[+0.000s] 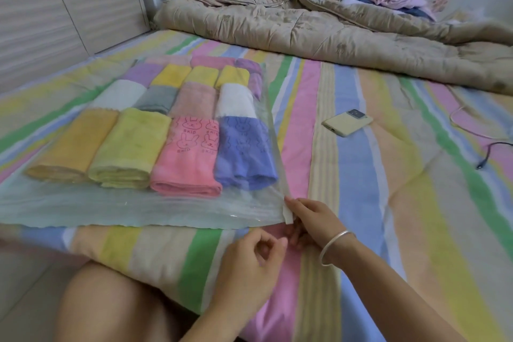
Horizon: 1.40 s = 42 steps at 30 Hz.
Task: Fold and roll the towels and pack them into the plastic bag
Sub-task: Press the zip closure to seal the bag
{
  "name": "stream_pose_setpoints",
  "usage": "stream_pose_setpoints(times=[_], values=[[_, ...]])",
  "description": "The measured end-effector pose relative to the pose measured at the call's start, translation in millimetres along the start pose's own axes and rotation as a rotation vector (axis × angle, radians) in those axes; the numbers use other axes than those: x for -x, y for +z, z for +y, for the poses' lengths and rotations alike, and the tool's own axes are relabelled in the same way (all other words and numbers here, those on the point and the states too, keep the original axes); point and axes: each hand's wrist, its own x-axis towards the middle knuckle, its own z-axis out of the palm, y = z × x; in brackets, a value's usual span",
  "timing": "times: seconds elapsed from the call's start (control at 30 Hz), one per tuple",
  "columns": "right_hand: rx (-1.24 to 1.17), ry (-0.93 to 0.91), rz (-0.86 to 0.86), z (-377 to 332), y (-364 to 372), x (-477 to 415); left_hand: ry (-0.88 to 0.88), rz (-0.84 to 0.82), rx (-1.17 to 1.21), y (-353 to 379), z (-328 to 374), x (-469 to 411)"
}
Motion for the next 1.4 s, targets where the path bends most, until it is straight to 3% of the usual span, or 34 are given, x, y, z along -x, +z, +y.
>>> stream_pose_setpoints(times=[0.1, 0.2, 0.43, 0.53, 0.77, 1.0, 1.2, 1.4], values=[[0.042, -0.073, 0.013, 4, -2, 6, -0.455, -0.165, 0.402, 15, 17, -14], [0.142, -0.15, 0.064, 11, -2, 8, -0.576, -0.162, 0.627, 24, 23, -30], [0.533, -0.242, 0.181, 14, -5, 4, -0.506, -0.109, 0.522, 40, 21, -43], [0.542, -0.218, 0.165, 12, -5, 3, -0.493, -0.137, 0.523, 38, 21, -44], [0.398, -0.23, 0.178, 15, 0, 3, -0.494, -0.176, 0.55, 38, 18, -45], [0.133, -0.261, 0.203, 23, 11, 4, -0.497, -0.083, 0.69, 41, 20, -48], [-0.024, -0.289, 0.183, 18, 13, 8, -0.442, -0.093, 0.67, 27, 24, -48], [-0.211, -0.073, 0.066, 8, 19, 18, -0.444, -0.088, 0.638, 23, 18, -45]])
